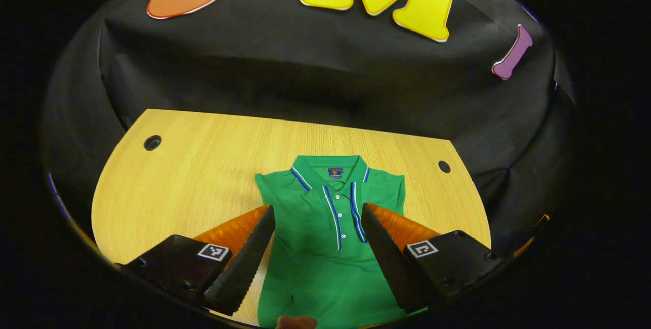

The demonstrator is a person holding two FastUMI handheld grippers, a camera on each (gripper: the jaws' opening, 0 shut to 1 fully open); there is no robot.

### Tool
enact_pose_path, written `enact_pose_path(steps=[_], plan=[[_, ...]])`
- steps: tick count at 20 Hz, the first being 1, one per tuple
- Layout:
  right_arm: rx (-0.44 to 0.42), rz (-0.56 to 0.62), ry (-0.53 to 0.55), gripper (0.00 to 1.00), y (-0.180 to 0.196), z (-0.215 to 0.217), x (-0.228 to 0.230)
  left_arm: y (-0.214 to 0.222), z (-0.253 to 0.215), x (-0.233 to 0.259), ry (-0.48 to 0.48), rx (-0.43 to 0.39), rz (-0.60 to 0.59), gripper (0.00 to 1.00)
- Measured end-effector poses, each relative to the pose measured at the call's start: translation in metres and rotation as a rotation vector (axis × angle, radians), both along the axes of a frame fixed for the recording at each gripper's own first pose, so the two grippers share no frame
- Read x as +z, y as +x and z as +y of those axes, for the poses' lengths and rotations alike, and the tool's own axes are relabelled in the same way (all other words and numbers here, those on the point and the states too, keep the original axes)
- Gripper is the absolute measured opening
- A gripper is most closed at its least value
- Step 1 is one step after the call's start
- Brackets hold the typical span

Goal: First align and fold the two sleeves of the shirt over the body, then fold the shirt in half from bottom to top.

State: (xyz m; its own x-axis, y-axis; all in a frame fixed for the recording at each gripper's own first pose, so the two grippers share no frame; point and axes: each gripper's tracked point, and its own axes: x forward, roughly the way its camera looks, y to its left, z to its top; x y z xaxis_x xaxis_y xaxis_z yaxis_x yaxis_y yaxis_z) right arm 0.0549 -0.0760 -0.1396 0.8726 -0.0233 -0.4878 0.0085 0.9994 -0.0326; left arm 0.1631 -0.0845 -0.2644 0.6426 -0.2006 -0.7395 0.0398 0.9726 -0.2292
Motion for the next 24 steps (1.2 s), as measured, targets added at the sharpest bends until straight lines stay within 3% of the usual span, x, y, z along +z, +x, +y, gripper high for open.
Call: enact_pose_path(steps=[6, 11, 16, 20, 24], plan=[[0.081, -0.002, -0.02, 0.95, -0.024, 0.007, -0.006, -0.076, 0.038, 0.045, 0.078, 0.026, -0.118, 1.0], [0.116, 0.043, -0.022, 0.96, -0.06, -0.002, -0.028, -0.151, 0.054, 0.064, 0.055, 0.071, -0.206, 1.0], [0.122, 0.15, -0.022, 0.97, -0.102, -0.015, -0.073, -0.225, 0.074, 0.029, 0.12, 0.014, -0.134, 1.0], [0.137, 0.263, -0.039, 0.96, -0.141, -0.025, -0.122, -0.274, 0.08, -0.008, 0.119, 0.008, -0.059, 1.0], [0.122, 0.388, -0.044, 0.96, -0.185, -0.042, -0.175, -0.311, 0.081, -0.047, 0.139, -0.05, 0.011, 1.0]])
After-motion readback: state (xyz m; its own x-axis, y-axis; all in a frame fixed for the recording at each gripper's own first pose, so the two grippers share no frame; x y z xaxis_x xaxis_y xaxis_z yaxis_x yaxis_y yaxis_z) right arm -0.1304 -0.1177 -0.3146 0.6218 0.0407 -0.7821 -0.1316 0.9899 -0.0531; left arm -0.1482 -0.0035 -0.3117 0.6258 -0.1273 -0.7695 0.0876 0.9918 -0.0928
